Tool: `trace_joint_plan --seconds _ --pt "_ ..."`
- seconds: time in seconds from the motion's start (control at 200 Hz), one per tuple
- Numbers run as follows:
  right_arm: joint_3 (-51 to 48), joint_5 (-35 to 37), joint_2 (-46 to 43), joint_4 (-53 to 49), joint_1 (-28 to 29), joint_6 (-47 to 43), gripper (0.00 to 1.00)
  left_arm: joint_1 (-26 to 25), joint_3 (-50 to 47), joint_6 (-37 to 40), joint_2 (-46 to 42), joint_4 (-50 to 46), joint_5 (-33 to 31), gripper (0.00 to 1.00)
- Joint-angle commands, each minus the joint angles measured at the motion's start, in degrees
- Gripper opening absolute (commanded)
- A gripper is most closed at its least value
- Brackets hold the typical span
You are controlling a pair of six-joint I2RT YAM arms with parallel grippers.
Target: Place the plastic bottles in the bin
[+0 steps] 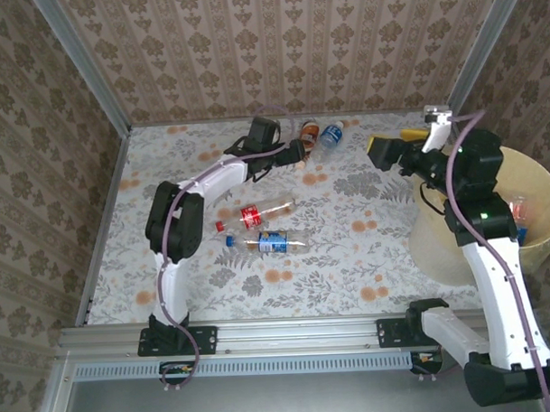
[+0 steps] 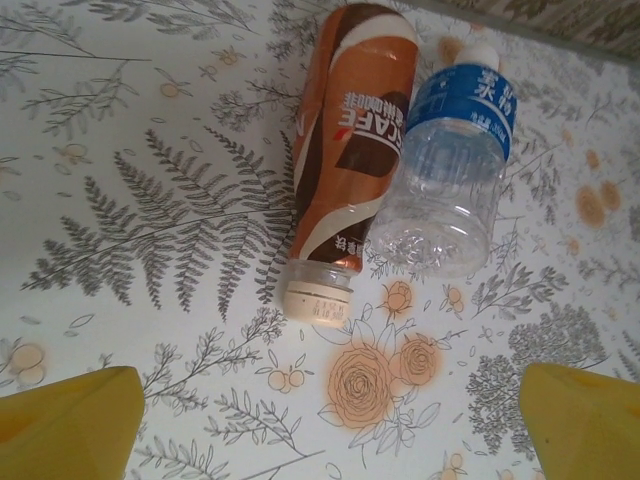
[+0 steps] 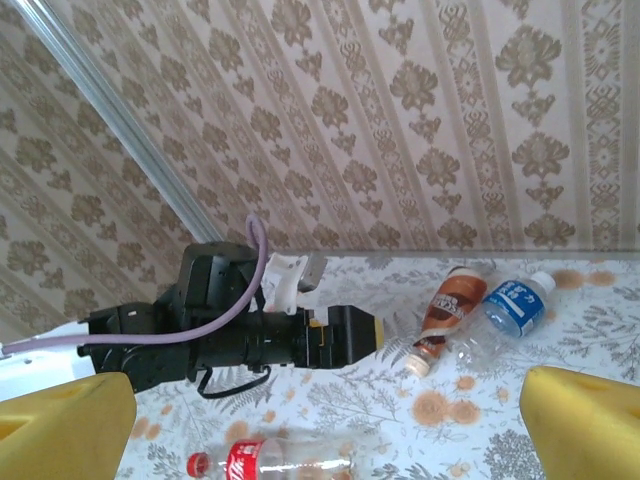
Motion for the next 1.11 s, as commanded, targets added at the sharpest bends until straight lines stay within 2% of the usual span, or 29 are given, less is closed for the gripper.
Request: trace_joint_plan --seconds 0.0,0.26,0.37,0.695,1.1 --pt "-1.5 5.9 1.3 2.8 2.9 -1.6 1.0 -1.4 4.8 4.7 3.3 -4.5 -2.1 0.94" --pt "-1.2 9.1 2.9 2.4 5.8 -3.3 1.0 -2.6 16.7 14.9 12.3 -14.2 -5.1 0.79" --pt "-1.1 9.4 2.5 1.9 5.8 -3.8 1.0 -3.1 20.9 16.9 15.5 -16.3 -5.5 0.77" --pt "-1.0 11.1 0.6 -0.4 5.9 -4.8 1.0 -4.1 38.9 18.3 27.3 -27.0 -10.7 0.66" --pt "-1.1 12.6 -1.0 -2.6 6.0 -6.5 1.0 -3.9 45.2 17.9 32.8 -28.2 -10.0 0.59"
